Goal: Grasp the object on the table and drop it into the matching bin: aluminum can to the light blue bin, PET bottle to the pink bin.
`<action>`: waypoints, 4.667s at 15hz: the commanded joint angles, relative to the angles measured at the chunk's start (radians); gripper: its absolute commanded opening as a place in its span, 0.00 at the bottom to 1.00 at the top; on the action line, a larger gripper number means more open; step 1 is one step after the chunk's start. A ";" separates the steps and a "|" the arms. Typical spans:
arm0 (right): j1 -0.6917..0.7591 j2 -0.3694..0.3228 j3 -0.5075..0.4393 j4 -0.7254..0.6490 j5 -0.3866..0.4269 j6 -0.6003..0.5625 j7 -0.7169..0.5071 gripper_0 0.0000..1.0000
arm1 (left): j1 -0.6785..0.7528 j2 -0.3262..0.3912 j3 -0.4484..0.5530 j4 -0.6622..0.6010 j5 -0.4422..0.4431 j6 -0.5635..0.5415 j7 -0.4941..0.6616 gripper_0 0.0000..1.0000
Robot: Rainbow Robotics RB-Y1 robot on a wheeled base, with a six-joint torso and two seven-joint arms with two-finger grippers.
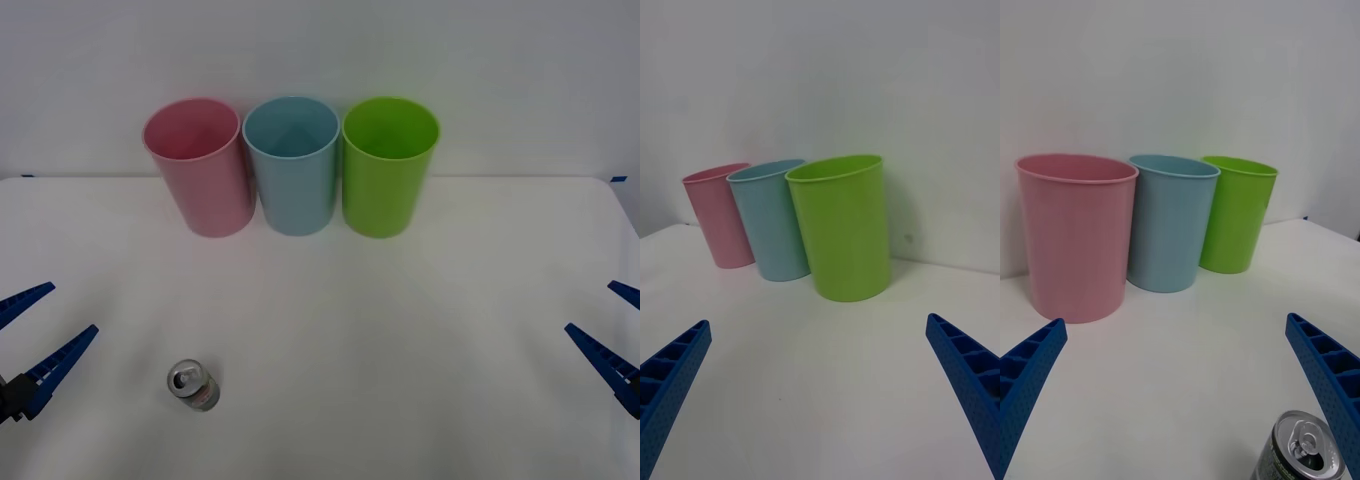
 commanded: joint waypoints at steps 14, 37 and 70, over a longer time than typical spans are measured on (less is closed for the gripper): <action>0.000 0.000 0.000 0.000 0.000 0.000 0.000 1.00 | 0.100 0.200 -0.082 -0.017 0.067 0.002 -0.032 1.00; 0.000 0.000 0.000 0.000 0.000 0.000 0.000 1.00 | 0.110 0.270 -0.260 0.127 0.033 -0.093 -0.327 1.00; 0.000 0.000 0.000 0.000 0.000 0.000 0.000 1.00 | -0.099 -0.081 -0.260 0.323 -0.284 -0.007 -0.436 1.00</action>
